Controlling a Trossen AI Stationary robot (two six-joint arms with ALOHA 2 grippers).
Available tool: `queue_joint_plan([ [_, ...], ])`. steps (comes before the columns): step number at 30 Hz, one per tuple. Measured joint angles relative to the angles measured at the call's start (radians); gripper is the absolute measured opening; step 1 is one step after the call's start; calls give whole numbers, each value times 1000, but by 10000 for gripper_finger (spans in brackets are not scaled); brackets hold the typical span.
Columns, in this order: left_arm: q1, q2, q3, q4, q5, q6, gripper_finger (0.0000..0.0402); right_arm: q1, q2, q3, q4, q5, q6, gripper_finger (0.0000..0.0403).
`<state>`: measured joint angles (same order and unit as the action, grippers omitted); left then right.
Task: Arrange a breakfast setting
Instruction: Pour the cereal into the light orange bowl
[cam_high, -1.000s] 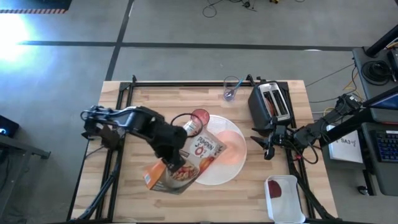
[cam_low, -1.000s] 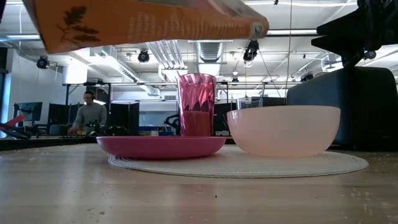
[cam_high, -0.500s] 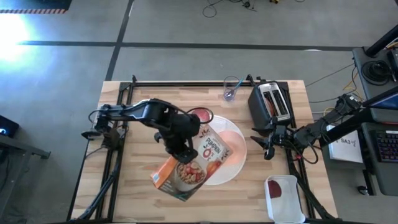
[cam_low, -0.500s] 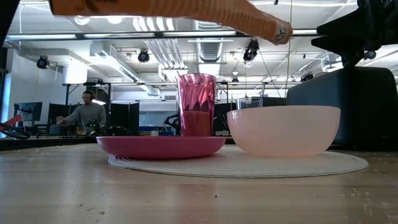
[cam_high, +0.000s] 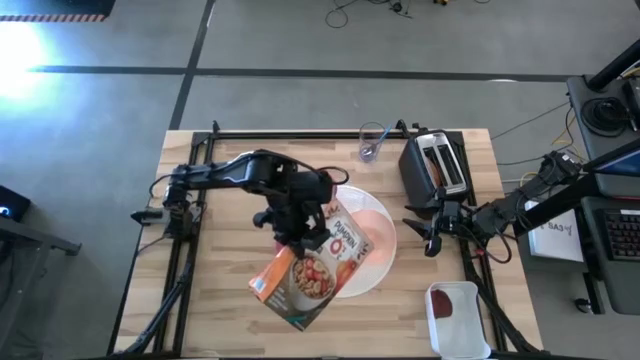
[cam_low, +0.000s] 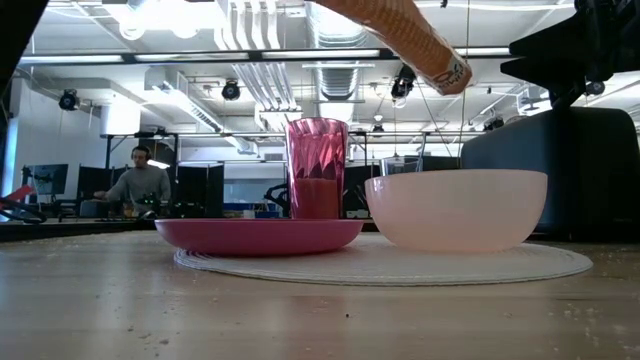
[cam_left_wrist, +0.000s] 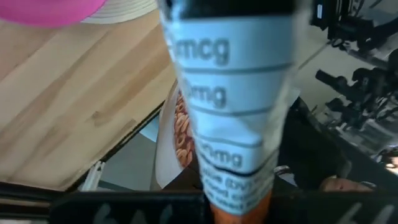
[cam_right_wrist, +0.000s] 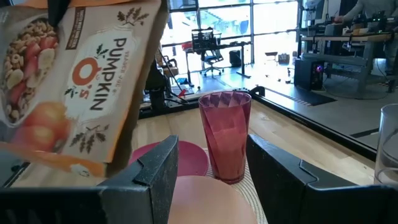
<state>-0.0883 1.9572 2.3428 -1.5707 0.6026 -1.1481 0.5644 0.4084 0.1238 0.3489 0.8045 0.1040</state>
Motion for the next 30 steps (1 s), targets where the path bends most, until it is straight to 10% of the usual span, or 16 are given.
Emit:
queue_joint_plan([
  [30,74,0,-2,29,140,-126,0,0,0,0,0,0,0,178],
])
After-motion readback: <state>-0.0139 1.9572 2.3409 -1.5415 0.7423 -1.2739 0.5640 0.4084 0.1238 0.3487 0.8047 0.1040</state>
